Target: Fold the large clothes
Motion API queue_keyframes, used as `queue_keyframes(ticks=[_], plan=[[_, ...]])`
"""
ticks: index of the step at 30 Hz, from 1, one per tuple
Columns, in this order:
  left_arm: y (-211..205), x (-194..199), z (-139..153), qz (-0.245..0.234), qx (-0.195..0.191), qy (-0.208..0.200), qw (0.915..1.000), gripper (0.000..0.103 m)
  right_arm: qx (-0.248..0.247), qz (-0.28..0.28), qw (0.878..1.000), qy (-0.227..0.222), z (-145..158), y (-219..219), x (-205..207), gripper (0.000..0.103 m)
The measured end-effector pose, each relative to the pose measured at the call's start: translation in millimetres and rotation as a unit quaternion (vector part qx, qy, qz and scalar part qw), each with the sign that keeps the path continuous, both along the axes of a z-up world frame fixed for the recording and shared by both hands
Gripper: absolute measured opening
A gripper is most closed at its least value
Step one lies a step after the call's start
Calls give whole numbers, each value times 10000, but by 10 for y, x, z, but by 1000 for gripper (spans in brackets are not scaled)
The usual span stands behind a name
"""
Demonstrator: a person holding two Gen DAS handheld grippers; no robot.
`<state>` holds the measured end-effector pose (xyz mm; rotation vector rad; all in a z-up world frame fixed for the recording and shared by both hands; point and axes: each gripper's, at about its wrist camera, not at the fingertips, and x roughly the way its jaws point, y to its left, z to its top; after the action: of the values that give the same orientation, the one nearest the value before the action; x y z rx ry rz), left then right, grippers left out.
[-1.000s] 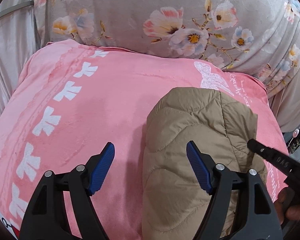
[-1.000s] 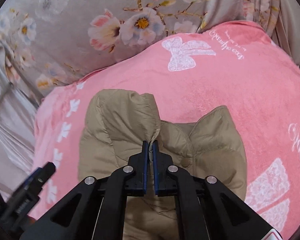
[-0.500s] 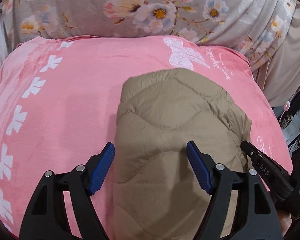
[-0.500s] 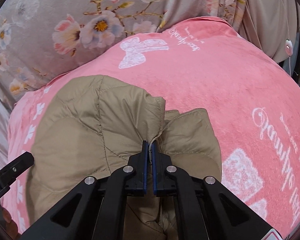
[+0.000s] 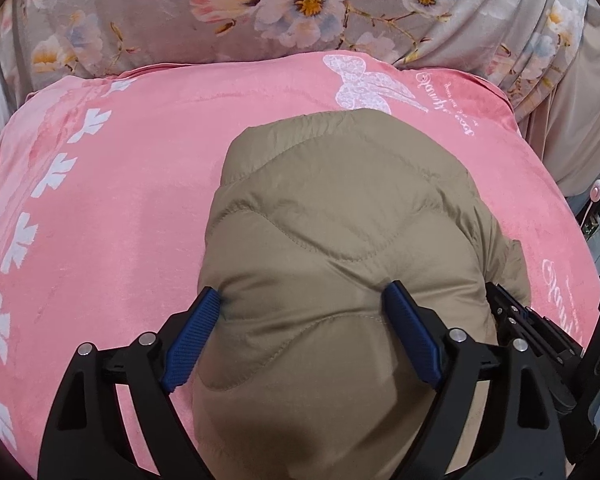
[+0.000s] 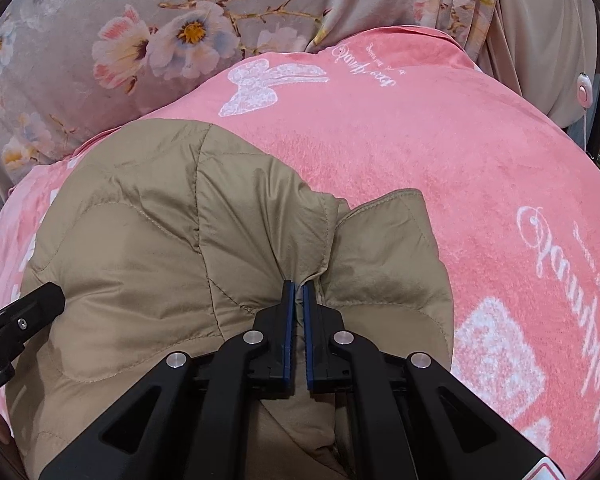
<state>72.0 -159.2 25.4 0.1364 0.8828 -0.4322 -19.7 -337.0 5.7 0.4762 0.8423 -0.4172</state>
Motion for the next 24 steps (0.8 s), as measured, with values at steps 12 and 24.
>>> queue_keyframes(ticks=[12, 24], plan=[[-102, 45, -219, -26, 31, -73, 10000, 96, 154, -22, 9997, -206, -138, -60, -11, 2], [-156, 46, -382, -13, -3, -372, 9993, 98, 193, -26, 9992, -358, -206, -72, -27, 3]])
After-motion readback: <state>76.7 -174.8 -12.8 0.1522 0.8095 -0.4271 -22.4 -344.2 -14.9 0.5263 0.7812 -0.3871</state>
